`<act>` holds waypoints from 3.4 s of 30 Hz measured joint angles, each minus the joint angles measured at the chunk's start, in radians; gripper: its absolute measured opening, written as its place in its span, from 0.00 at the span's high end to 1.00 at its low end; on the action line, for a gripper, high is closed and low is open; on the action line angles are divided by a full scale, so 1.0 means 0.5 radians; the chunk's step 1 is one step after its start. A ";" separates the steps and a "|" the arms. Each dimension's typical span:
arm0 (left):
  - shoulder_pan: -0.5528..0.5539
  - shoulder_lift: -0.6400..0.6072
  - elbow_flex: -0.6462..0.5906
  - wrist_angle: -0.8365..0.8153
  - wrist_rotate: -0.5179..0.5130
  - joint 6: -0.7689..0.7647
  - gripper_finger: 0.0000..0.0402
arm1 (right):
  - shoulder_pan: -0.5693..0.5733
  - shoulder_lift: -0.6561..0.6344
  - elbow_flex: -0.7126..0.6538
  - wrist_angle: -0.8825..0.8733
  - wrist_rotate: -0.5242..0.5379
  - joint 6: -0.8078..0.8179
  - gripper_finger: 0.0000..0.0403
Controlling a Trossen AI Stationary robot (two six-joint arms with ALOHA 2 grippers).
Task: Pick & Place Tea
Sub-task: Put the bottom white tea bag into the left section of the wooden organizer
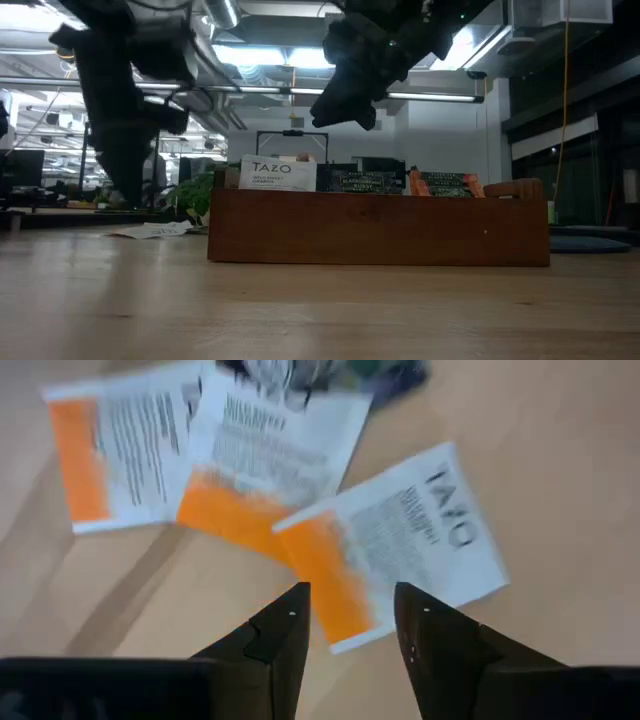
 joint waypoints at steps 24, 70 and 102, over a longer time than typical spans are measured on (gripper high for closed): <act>0.119 0.521 -0.187 1.302 0.258 -0.459 0.81 | -0.205 0.001 -0.388 0.440 -0.137 0.928 0.72; 0.164 0.839 -0.178 1.947 0.327 -0.852 0.96 | 0.145 0.357 -0.344 0.722 0.495 -1.403 0.72; 0.162 0.850 -0.185 2.121 0.381 -0.921 0.96 | 0.221 0.514 -0.341 0.887 0.757 -1.790 0.75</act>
